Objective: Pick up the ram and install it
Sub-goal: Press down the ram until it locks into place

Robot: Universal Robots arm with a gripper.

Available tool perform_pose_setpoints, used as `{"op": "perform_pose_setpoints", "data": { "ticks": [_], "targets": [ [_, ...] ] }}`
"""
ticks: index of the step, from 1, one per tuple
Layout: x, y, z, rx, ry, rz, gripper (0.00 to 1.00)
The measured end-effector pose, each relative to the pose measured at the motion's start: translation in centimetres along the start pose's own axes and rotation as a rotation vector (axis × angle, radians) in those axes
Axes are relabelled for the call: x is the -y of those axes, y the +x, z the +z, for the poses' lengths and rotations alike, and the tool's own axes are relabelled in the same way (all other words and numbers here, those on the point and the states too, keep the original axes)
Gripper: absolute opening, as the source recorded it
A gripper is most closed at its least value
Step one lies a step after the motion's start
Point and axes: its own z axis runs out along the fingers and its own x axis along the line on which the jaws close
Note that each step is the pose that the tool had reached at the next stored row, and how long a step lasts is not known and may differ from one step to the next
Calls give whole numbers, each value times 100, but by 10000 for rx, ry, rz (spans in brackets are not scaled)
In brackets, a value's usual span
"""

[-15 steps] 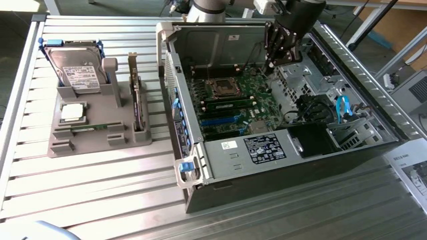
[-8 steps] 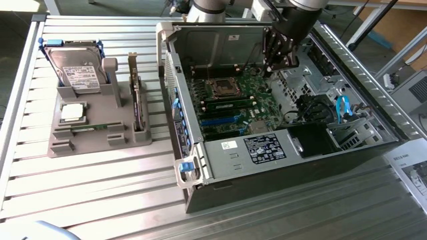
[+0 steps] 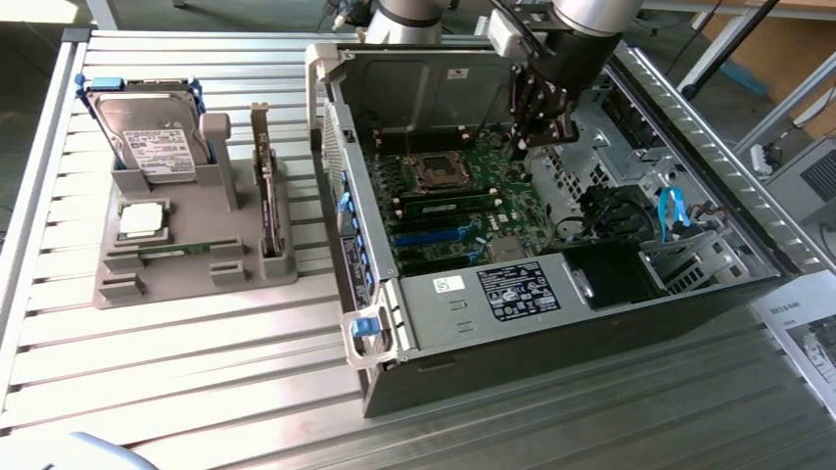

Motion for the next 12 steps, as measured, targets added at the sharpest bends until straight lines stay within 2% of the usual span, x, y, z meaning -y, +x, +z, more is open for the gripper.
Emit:
{"op": "perform_pose_setpoints", "data": {
  "ticks": [12],
  "targets": [
    [2,1,206,2,2,0,10]
  ]
}}
